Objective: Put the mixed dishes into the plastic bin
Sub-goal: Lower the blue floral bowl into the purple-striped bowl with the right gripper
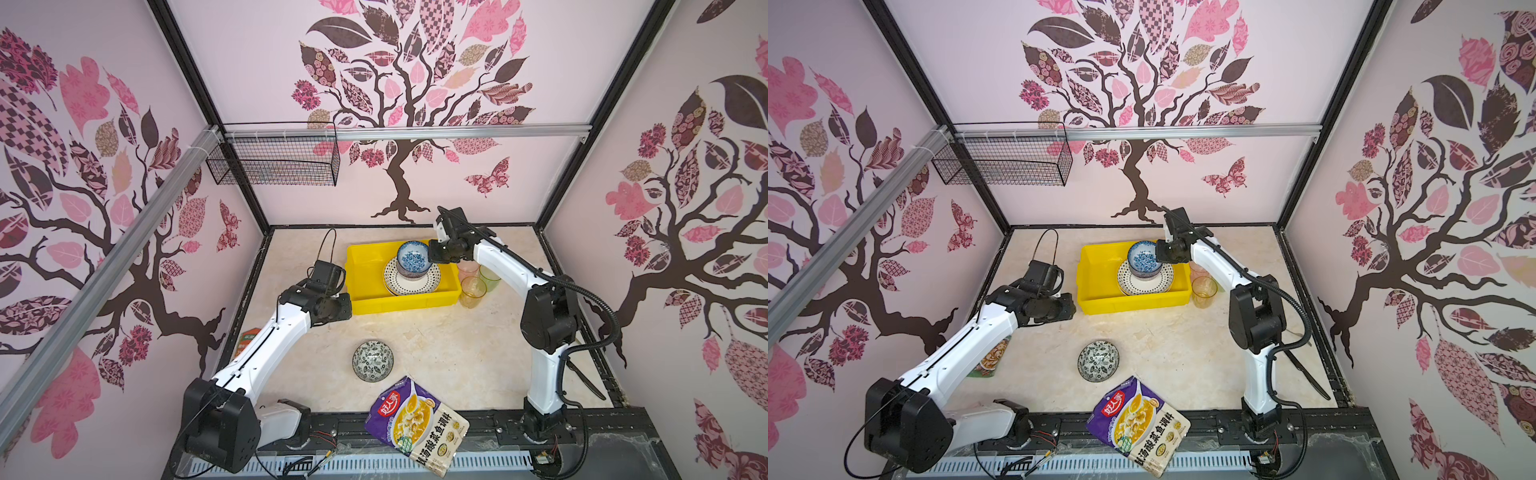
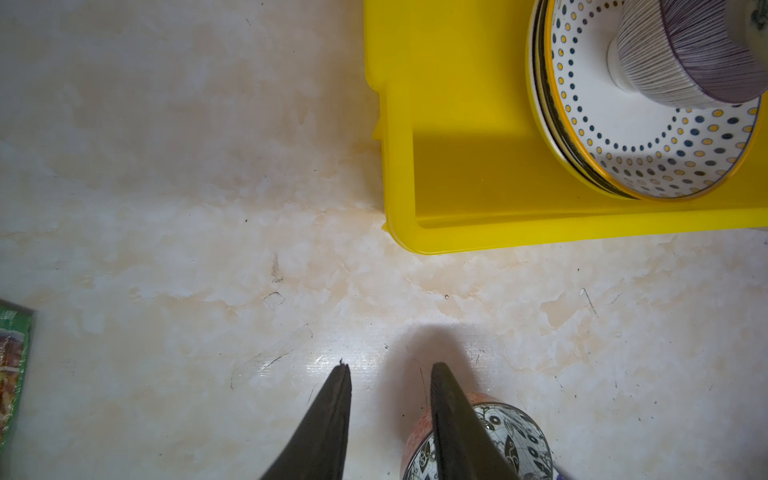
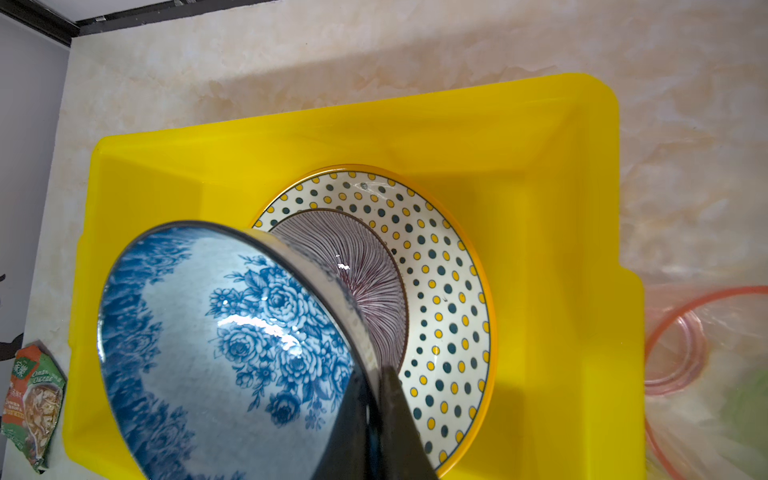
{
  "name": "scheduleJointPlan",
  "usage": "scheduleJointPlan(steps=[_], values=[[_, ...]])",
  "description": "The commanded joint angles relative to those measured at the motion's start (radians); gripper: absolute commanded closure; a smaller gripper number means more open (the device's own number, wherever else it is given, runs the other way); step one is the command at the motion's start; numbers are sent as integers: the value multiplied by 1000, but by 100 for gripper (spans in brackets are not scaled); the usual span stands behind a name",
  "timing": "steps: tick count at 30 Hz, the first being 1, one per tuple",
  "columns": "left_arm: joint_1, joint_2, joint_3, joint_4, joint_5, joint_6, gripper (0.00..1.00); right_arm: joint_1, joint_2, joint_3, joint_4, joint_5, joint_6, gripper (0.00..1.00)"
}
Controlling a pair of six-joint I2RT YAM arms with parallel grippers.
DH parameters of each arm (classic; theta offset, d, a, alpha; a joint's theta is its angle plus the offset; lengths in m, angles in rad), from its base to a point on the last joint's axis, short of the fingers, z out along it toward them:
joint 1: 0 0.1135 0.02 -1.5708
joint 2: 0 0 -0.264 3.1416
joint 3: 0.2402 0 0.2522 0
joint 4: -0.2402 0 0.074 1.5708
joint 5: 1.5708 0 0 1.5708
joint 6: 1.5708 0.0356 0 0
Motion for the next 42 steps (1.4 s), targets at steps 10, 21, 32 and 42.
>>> scheduleJointPlan(steps=[10,21,32,42], values=[[5,-2,40,-2,0,16,64,-4,55,72,-5,13,-10,100],[5,-8,29,1,5,11,64,-5,87,92,-13,13,-3,100],[6,-12,27,0,6,10,64,-4,104,96,-20,19,-2,100],[6,-16,24,-2,7,8,64,-4,116,96,-22,17,0,100]])
